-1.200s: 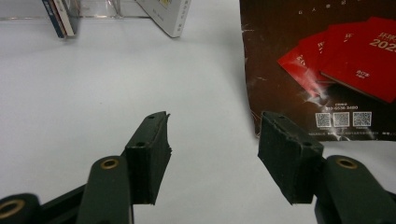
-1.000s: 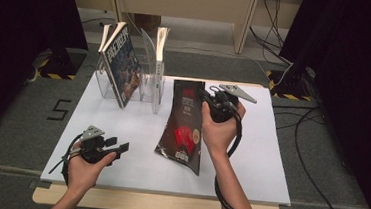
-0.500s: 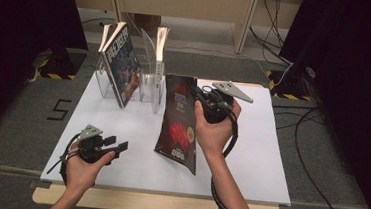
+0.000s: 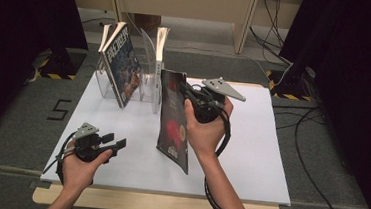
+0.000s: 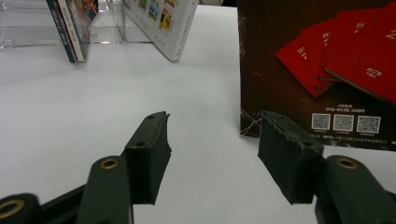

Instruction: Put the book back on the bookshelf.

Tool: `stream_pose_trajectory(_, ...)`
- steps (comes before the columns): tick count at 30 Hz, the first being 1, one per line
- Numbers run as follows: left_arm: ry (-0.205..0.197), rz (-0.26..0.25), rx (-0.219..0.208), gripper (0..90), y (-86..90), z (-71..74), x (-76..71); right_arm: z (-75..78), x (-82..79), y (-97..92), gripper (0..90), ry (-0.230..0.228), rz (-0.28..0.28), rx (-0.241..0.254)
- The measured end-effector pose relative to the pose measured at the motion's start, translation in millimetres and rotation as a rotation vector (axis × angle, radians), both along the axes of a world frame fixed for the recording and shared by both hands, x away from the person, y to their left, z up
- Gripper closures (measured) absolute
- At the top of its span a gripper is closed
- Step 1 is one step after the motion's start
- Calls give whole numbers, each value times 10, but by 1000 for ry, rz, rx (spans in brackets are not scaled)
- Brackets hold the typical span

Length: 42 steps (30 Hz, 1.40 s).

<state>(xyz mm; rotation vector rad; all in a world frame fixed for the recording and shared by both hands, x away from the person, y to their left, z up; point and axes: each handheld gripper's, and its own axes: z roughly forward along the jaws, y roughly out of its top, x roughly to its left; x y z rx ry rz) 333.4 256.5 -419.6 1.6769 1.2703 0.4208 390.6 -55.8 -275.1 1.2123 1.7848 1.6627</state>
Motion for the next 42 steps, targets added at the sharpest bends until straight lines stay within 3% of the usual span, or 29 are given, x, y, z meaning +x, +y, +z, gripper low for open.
stream_pose_trajectory(7,-4,-2,-1,418,8,17,-10,32,-29,53,873,-15,11,0)
stream_pose_trajectory(21,-10,-2,-5,418,-8,29,-10,41,-189,-104,873,-23,10,4)
stream_pose_trajectory(42,-17,1,-9,418,7,56,-23,55,-344,-83,873,-43,40,10)
